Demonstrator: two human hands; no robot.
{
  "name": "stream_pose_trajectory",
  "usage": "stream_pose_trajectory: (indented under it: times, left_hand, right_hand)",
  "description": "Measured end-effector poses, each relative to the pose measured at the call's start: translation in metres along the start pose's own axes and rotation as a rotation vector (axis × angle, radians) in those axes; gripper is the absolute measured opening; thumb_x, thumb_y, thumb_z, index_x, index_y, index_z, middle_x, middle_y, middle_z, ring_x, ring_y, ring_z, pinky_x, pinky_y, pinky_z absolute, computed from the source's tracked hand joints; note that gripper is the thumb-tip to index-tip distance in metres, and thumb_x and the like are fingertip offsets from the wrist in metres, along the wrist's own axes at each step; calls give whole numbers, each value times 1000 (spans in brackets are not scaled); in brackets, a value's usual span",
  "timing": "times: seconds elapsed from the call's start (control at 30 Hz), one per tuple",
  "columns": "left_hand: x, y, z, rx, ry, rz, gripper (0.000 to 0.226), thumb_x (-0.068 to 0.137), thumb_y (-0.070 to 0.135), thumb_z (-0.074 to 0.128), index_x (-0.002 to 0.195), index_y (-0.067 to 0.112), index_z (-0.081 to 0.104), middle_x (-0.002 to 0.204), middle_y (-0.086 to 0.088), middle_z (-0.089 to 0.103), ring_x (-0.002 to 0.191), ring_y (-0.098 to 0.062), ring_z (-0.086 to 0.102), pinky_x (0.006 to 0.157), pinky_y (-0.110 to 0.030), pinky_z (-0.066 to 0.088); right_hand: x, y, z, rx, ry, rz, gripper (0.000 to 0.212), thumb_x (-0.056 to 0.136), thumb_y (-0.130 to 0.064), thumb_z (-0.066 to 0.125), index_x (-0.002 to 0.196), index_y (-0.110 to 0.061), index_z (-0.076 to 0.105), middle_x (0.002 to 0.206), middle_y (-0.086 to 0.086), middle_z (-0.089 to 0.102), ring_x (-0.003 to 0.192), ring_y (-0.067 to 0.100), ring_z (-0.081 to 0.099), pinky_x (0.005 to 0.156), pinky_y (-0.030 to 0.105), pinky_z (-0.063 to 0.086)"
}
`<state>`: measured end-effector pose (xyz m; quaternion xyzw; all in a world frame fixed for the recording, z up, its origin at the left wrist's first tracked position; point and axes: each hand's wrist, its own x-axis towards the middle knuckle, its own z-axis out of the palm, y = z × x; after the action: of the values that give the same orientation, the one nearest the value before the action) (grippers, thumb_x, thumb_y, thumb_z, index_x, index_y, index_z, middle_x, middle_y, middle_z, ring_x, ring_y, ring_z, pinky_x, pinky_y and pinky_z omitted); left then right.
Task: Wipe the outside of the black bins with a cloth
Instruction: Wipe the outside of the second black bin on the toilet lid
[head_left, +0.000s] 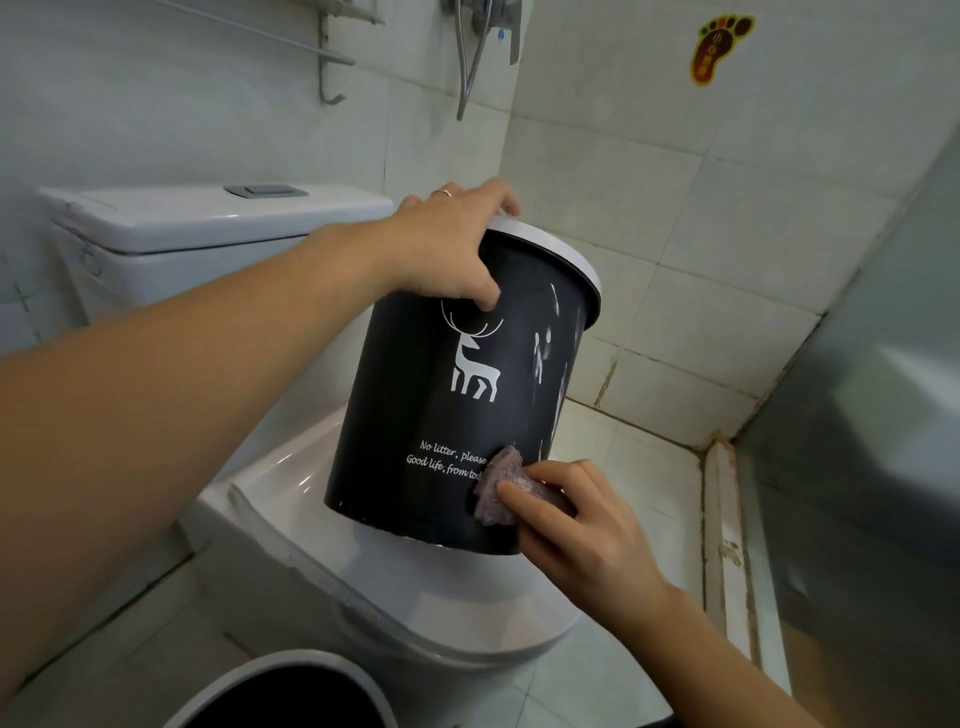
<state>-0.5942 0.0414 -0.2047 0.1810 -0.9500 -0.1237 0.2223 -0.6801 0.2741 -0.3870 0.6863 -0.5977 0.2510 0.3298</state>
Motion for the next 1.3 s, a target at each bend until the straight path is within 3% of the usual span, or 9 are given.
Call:
stream_pose_trajectory:
  times: [0.1,0.23,0.47,0.67,0.93,1.17,1.3]
  left_hand:
    - [1,6,3,68,-48,47,102,58,53,86,143,50,29,122,5,43,132,-27,31,108,-50,30]
    - [3,7,-2,41,-75,16,95,53,47,91,132,59,39,110,10,41,127,-25,32,103,-49,26]
    - [-1,2,-5,-85,-74,-15,93,52,36,93,128,57,45,106,19,47,125,-20,33,109,-52,32]
    - [-2,0,-5,-72,-85,9,92,54,39,92,128,58,43,121,14,48,126,-20,34,109,-51,34]
    - [-4,0,-7,-40,-90,17,93,55,40,92,133,55,42,131,7,49,129,-23,34,110,-51,32]
    - [-10,-5,-9,-74,-93,1,92,58,39,91,133,56,41,121,12,44,126,-20,33,110,-51,33]
    - [-11,-2,-10,-62,-90,11,92,59,37,91,135,54,41,120,10,44,127,-21,34,110,-50,33]
  right_hand:
    - [0,-2,1,-2,13,-22,20,91,-14,66,110,-11,71,108,10,56,82,25,54,63,31,48]
    - [2,-7,0,8,2,-12,19,91,-15,67,109,-11,74,103,13,64,82,24,55,64,30,49]
    - [4,-10,-7,-7,-12,-33,19,94,-16,66,111,-11,74,100,15,67,80,26,57,62,33,50]
    - [5,-16,-10,32,-116,-185,20,94,-11,63,111,-12,73,99,16,66,76,28,56,62,35,48]
    - [57,13,-14,-41,69,76,24,88,-6,68,111,-8,73,100,18,64,79,33,57,67,35,47]
    - [11,-8,-16,6,-167,-180,22,90,-12,68,110,-11,74,99,16,66,76,26,56,60,34,47]
    - [36,4,-20,-12,-117,-152,23,91,-8,65,113,-10,73,98,18,66,76,31,58,61,38,49]
